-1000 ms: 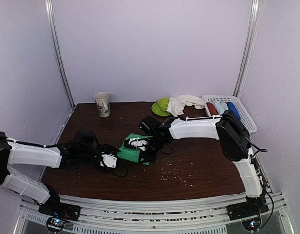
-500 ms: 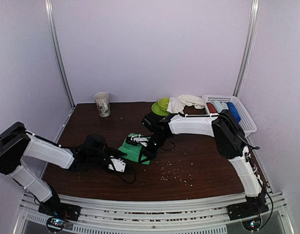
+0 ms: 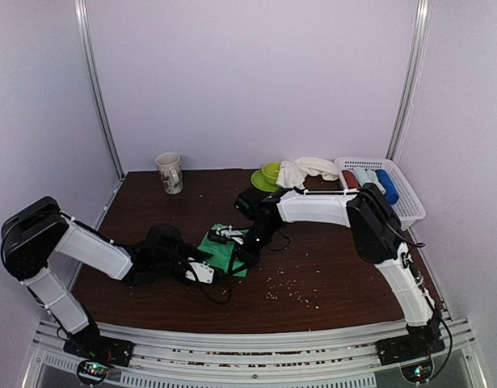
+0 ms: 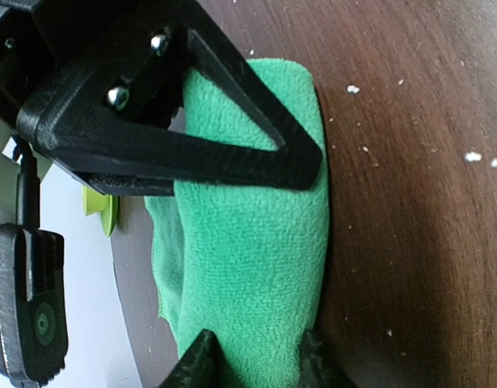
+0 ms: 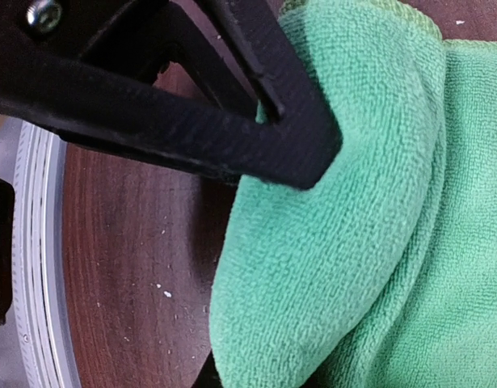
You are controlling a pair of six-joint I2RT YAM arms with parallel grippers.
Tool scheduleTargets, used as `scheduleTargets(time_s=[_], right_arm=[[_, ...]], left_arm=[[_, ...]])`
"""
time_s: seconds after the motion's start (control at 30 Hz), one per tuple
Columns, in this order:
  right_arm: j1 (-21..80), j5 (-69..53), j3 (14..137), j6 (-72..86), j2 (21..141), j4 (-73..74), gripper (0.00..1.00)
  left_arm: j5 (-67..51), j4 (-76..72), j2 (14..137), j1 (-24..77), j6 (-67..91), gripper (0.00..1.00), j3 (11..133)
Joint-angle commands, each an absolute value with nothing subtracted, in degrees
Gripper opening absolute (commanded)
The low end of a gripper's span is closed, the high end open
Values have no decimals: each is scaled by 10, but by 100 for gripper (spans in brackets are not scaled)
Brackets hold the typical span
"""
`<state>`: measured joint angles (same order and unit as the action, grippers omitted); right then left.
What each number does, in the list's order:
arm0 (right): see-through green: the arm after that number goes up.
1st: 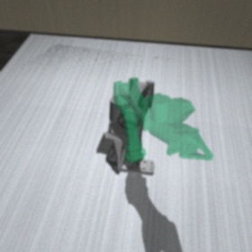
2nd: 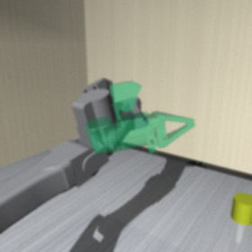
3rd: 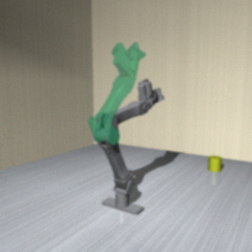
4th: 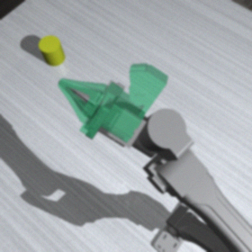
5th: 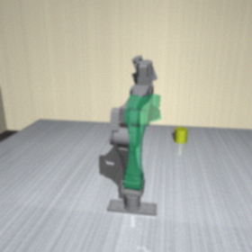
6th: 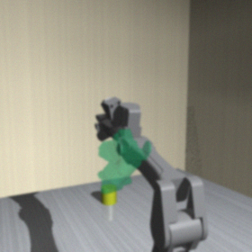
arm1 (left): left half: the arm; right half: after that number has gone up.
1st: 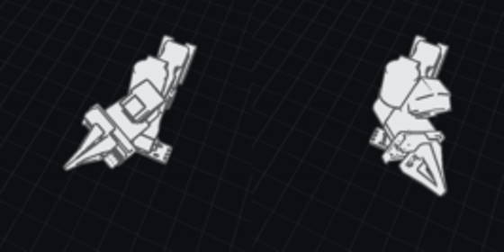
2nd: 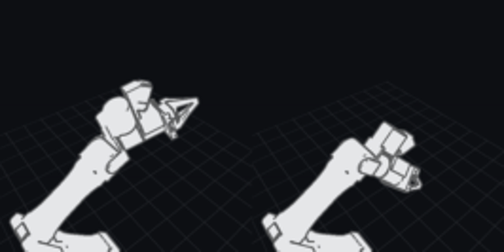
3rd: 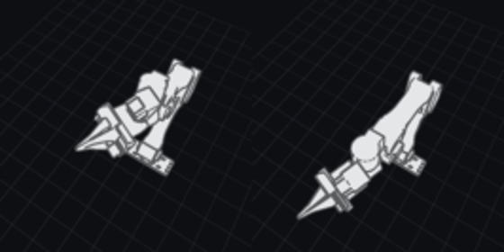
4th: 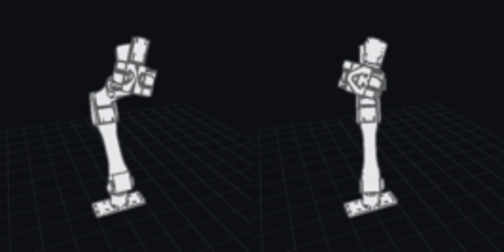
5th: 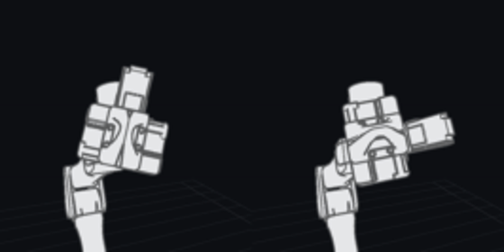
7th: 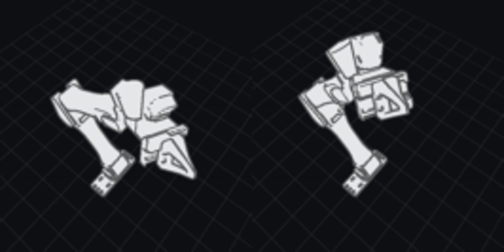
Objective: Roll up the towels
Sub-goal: Roll the towel at the center of the board.
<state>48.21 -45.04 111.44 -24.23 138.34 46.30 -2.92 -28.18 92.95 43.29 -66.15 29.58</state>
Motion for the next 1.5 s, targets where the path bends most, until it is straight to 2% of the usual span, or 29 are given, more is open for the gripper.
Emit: scheduleTargets(time_s=[0.0, 0.2, 0.33, 0.5, 0.7, 0.87, 1.03, 1.27, 1.47], right_arm=[[490, -451, 1096, -253, 1436, 556, 2], [483, -462, 1103, -255, 1442, 567, 4], [479, -457, 1105, -257, 1437, 570, 10], [473, -404, 1074, -225, 1395, 533, 33], [466, -338, 1006, -189, 1293, 459, 56], [463, -258, 935, -163, 1215, 408, 63], [464, -194, 852, -163, 1144, 348, 65], [485, -90, 648, -203, 997, 154, 68], [545, 11, 510, -286, 902, 10, 75]], left_arm=[[-15, -308, 942, 436, -663, 29, 303], [-7, -303, 954, 440, -666, 0, 294], [-9, -272, 961, 440, -661, 0, 300], [-26, -186, 954, 440, -647, 0, 329], [-45, -69, 952, 439, -621, 0, 372], [-54, 9, 974, 439, -591, 0, 417], [-71, 83, 995, 437, -561, 0, 474], [-122, 224, 1043, 422, -530, 0, 589], [-165, 303, 1081, 407, -523, 0, 655]])
